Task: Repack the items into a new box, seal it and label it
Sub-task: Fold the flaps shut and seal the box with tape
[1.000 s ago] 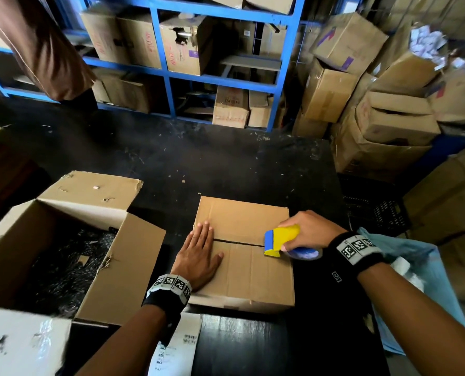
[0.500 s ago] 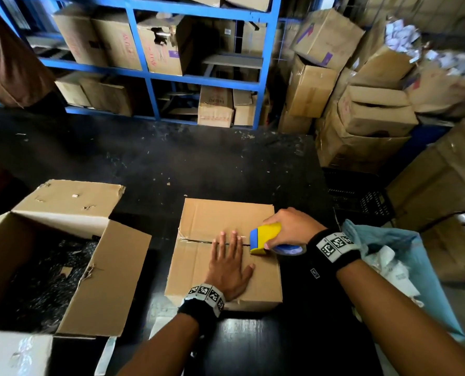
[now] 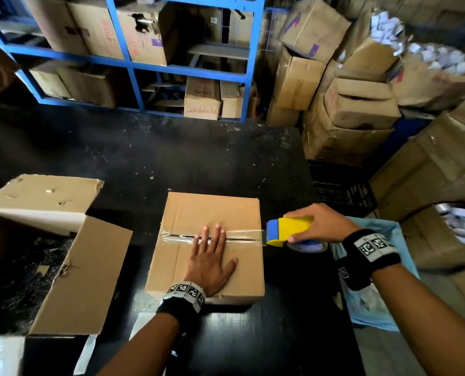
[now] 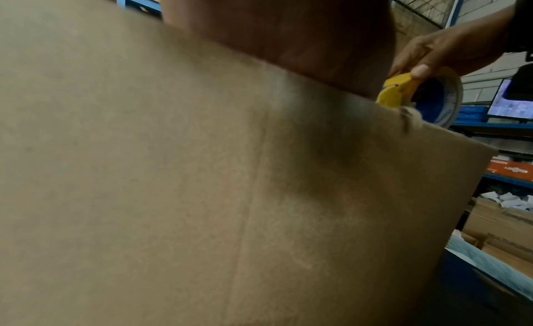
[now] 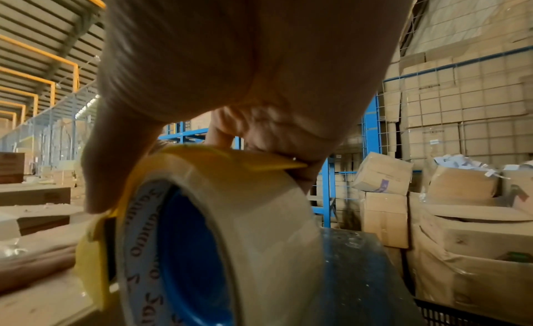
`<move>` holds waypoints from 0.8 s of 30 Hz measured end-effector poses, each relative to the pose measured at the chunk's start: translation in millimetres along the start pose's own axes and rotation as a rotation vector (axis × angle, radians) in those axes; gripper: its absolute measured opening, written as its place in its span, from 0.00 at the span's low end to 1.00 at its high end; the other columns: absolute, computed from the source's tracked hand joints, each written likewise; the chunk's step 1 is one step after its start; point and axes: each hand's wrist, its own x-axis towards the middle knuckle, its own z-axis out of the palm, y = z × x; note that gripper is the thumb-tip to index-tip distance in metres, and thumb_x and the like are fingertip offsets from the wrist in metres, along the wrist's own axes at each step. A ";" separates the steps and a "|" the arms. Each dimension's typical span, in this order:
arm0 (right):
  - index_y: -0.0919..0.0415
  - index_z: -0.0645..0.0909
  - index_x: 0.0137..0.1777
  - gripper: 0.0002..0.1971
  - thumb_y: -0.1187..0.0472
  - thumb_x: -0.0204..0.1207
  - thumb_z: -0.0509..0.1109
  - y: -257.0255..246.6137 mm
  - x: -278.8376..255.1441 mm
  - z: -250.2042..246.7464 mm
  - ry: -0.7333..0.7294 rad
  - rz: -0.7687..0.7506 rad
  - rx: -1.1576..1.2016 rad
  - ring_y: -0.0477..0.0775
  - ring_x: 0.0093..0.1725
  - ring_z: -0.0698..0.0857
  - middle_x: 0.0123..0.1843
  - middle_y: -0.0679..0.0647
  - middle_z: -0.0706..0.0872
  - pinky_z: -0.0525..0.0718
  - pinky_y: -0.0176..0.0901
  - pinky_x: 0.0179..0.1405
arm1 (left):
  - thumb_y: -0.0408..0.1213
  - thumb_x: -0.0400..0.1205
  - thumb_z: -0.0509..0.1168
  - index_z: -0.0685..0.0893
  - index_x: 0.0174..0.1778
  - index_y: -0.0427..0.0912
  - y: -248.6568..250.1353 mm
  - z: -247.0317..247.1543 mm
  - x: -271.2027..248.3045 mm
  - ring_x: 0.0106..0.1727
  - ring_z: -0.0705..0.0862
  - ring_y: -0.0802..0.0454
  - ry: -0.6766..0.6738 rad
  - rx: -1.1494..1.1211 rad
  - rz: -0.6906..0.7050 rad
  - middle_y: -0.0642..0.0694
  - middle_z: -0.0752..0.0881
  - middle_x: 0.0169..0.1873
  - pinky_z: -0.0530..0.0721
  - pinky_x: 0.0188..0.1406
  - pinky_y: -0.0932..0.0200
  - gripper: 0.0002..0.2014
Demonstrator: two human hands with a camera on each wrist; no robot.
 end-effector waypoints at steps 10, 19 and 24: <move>0.41 0.81 0.75 0.38 0.32 0.63 0.80 24.6 -10.7 8.7 -0.082 0.048 -0.164 0.46 0.63 0.85 0.65 0.45 0.89 0.82 0.43 0.63 | 0.68 0.83 0.40 0.48 0.88 0.46 9.9 0.6 -3.8 0.87 0.39 0.43 -0.009 -0.006 0.066 0.49 0.45 0.87 0.41 0.84 0.42 0.41; 0.44 0.87 0.55 0.30 0.29 0.57 0.75 1.5 11.1 17.5 -0.156 0.014 -0.283 0.49 0.47 0.86 0.46 0.45 0.90 0.87 0.53 0.51 | 0.67 0.83 0.42 0.46 0.88 0.48 12.7 -1.7 -2.6 0.87 0.38 0.42 -0.028 -0.023 0.063 0.49 0.43 0.87 0.39 0.84 0.41 0.40; 0.44 0.86 0.55 0.27 0.31 0.59 0.76 -7.2 12.9 17.2 -0.157 0.004 -0.313 0.50 0.47 0.86 0.45 0.47 0.89 0.87 0.53 0.49 | 0.63 0.84 0.42 0.42 0.87 0.47 47.2 -8.2 5.7 0.86 0.36 0.36 -0.073 -0.046 0.188 0.46 0.38 0.86 0.33 0.83 0.40 0.39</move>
